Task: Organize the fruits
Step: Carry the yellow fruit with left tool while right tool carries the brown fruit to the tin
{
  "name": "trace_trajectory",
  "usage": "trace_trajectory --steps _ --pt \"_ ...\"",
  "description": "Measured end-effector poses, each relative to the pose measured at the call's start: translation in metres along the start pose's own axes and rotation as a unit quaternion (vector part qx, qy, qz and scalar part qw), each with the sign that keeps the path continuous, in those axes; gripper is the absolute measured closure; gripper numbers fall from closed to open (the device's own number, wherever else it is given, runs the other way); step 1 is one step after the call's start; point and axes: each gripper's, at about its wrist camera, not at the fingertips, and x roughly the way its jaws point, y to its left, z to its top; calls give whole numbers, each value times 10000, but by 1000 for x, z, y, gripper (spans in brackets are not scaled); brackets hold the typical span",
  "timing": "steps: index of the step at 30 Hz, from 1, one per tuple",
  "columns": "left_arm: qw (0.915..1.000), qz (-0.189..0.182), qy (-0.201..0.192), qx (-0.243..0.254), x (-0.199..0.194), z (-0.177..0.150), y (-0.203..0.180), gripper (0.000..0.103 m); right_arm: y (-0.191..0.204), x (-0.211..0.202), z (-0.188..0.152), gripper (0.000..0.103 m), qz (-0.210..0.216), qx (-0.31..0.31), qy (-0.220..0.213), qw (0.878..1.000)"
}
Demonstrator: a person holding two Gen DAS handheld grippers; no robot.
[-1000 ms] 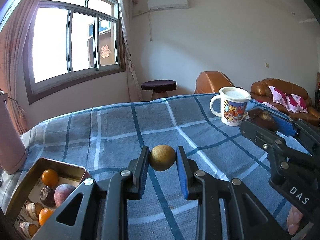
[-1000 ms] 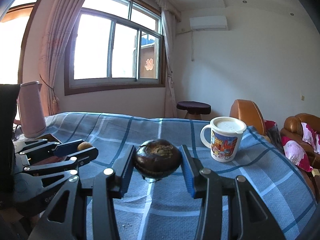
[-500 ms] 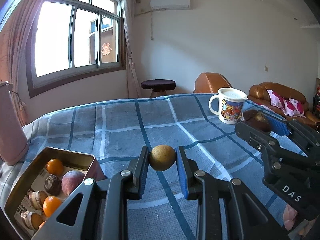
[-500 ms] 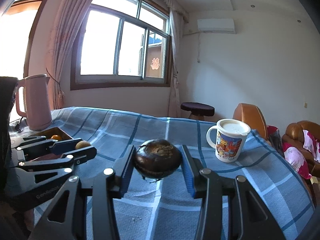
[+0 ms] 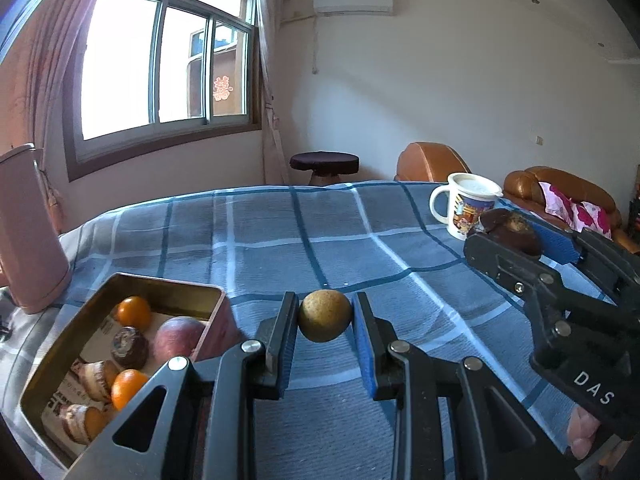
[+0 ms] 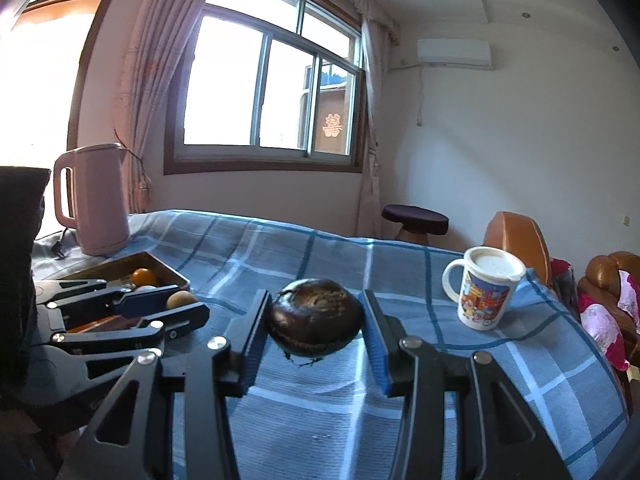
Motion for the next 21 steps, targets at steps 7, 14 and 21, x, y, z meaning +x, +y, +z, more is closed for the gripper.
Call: trace_trajectory --steps 7,14,21 --pt "9998 153 -117 -70 -17 -1 21 74 18 3 4 56 231 -18 51 9997" --pt "9991 348 -223 -67 -31 1 37 74 36 10 5 56 402 -44 95 9991" --pt "9985 479 -239 -128 -43 -1 55 74 54 10 10 56 591 -102 67 9982"
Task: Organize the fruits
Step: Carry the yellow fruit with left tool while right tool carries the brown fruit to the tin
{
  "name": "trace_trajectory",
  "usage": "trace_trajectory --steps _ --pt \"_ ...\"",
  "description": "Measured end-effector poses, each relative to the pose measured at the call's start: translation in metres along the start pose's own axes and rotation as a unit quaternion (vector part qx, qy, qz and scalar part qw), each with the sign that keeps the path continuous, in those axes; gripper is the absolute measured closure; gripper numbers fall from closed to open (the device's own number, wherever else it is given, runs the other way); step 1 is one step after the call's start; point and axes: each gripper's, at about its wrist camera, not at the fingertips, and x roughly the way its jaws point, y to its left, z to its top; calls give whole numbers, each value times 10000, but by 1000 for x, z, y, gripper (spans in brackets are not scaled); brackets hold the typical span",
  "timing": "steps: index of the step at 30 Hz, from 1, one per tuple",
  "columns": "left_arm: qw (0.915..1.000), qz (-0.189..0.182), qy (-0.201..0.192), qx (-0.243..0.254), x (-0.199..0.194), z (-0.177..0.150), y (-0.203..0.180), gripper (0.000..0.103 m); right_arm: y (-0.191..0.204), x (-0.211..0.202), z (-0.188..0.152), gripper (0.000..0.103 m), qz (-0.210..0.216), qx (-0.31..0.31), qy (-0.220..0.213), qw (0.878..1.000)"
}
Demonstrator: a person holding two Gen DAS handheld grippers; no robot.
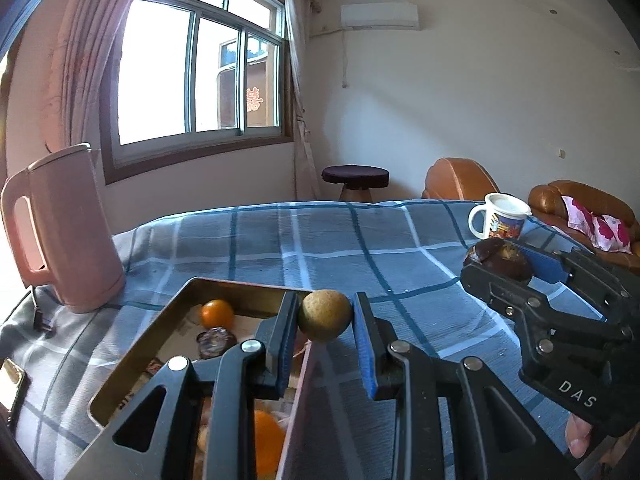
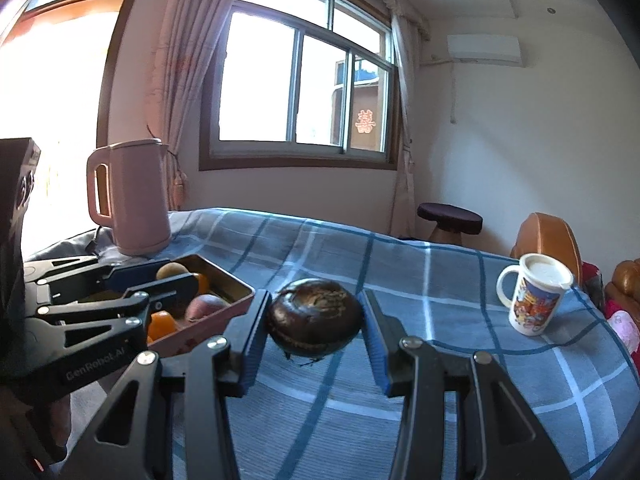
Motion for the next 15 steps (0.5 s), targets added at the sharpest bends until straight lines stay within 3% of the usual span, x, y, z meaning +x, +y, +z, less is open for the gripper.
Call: trace_trajectory --steps 15 --pt "9990 428 -9 -150 -13 -5 42 74 40 12 13 56 367 -252 -30 9990"
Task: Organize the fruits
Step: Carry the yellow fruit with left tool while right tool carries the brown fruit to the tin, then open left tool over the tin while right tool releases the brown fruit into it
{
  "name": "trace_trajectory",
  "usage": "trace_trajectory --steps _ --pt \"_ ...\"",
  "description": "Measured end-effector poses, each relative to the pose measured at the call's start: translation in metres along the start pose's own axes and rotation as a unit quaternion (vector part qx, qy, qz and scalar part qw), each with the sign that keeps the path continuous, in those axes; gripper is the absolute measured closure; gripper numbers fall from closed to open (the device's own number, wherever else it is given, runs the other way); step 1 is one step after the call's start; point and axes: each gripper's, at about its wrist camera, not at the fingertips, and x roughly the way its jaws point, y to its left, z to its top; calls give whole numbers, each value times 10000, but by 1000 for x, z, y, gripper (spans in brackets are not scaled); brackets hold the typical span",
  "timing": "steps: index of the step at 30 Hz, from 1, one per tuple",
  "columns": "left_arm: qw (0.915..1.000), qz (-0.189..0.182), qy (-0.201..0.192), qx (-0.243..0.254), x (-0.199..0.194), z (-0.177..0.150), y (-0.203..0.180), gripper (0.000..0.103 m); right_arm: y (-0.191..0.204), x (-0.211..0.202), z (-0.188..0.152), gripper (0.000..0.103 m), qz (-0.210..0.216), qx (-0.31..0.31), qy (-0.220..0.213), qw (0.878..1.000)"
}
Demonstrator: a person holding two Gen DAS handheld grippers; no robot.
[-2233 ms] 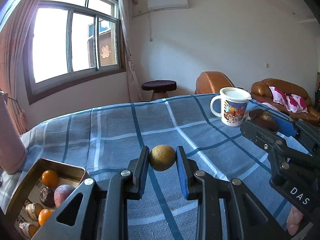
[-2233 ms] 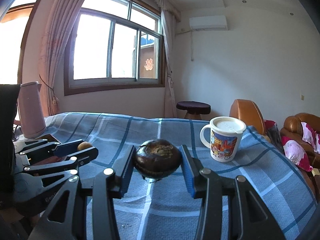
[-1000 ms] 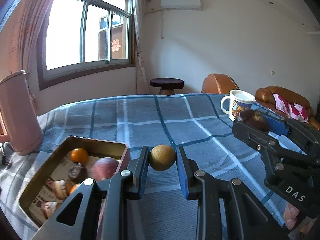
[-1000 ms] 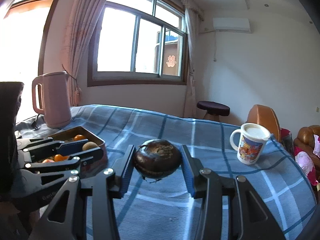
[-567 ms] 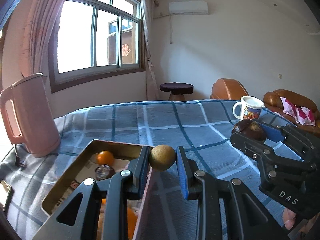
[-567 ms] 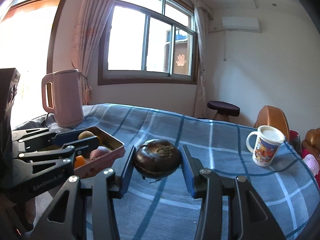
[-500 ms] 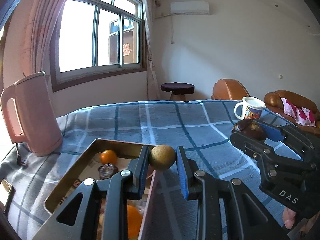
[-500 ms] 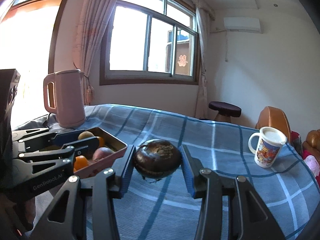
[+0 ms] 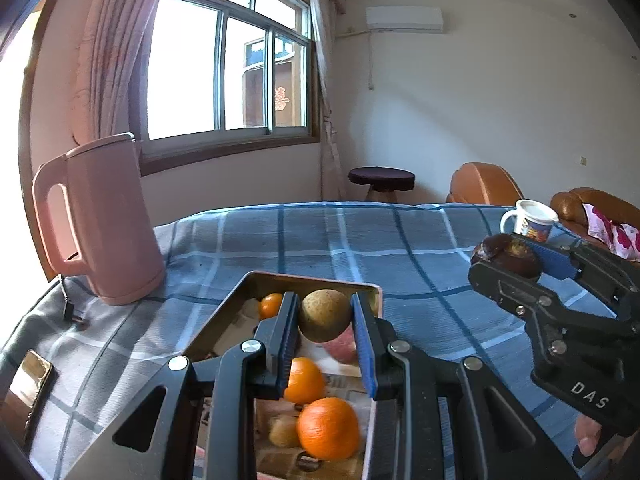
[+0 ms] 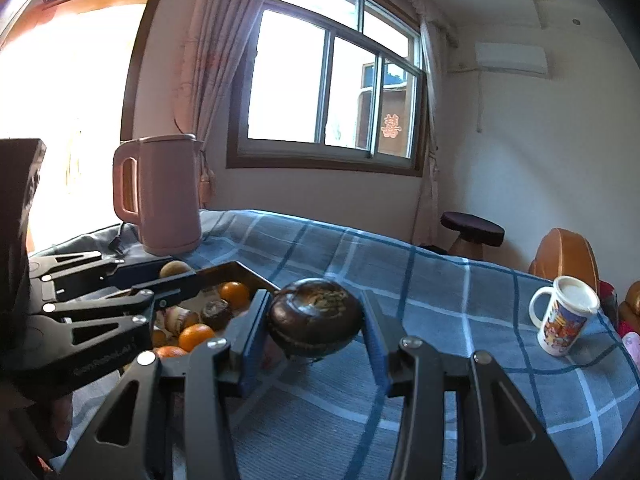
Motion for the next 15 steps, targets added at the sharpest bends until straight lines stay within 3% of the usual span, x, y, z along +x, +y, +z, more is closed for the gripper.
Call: trace_trajectory --steps 15 --pt "9994 243 108 -203 -4 -5 41 74 41 15 12 56 346 -284 39 9990"
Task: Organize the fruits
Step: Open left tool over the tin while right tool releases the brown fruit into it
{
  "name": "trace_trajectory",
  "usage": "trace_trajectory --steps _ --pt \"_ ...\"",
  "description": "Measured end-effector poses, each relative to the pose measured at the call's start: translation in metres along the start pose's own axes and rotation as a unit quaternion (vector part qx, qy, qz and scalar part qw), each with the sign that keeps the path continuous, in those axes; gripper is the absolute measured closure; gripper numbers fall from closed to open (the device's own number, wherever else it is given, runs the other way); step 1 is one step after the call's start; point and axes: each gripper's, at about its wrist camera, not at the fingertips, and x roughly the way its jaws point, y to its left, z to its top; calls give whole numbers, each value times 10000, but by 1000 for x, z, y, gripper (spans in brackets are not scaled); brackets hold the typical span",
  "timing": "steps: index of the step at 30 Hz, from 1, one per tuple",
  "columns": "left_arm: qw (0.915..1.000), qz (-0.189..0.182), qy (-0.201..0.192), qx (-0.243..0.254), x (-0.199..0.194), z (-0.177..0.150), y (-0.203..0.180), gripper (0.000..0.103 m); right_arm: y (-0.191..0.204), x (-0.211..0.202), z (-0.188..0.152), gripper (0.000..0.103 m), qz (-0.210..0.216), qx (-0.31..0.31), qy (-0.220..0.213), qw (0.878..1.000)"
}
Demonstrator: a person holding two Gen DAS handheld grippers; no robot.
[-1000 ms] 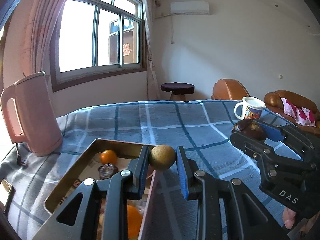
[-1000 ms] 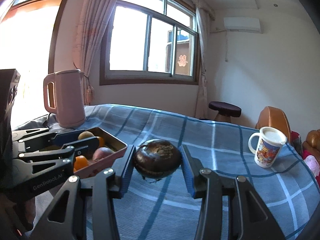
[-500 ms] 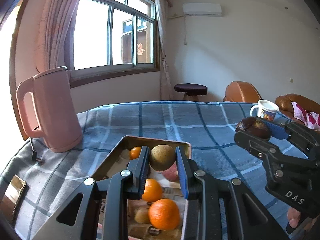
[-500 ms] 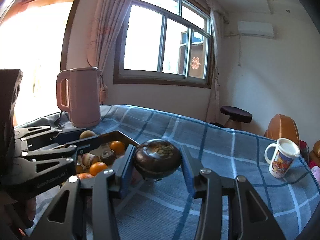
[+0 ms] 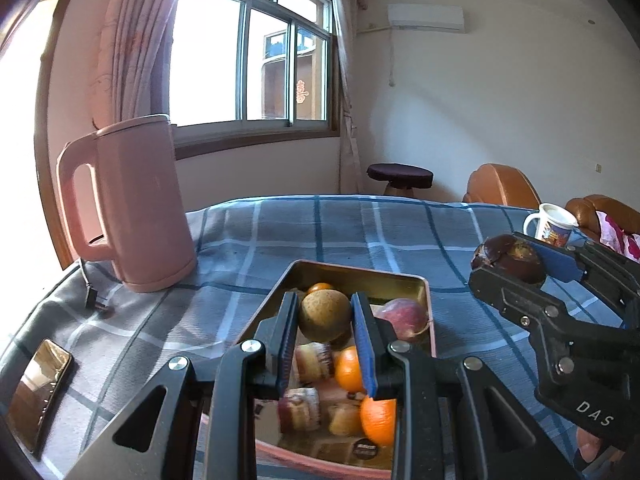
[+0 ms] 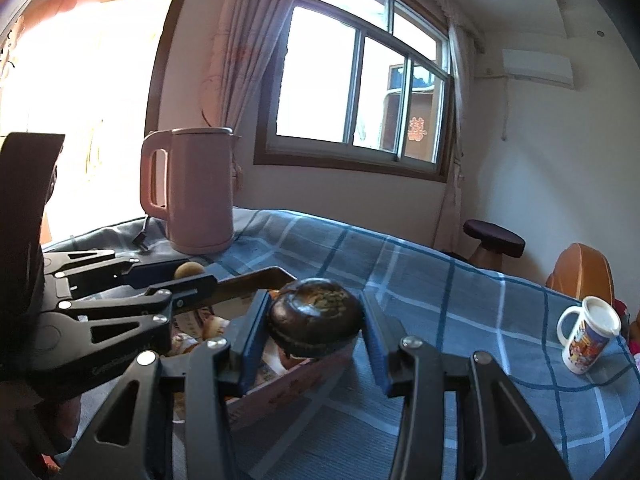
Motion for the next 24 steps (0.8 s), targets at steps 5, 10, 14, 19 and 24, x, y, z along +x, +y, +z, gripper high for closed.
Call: trace_trajectory --steps 5,10,14,19,24 --pt "9999 120 37 -39 0 -2 13 74 10 6 3 56 114 -32 3 9999" --pt "9998 187 77 -80 0 -3 22 74 20 11 3 56 203 -104 28 9997" --pt "9996 228 99 -99 -1 -4 28 74 27 16 5 56 269 -129 53 9995" --pt "9994 269 182 -99 2 -6 36 74 36 23 5 56 382 -167 122 9991" --pt "9990 303 300 -130 7 -10 43 74 43 35 2 56 518 -160 279 9981"
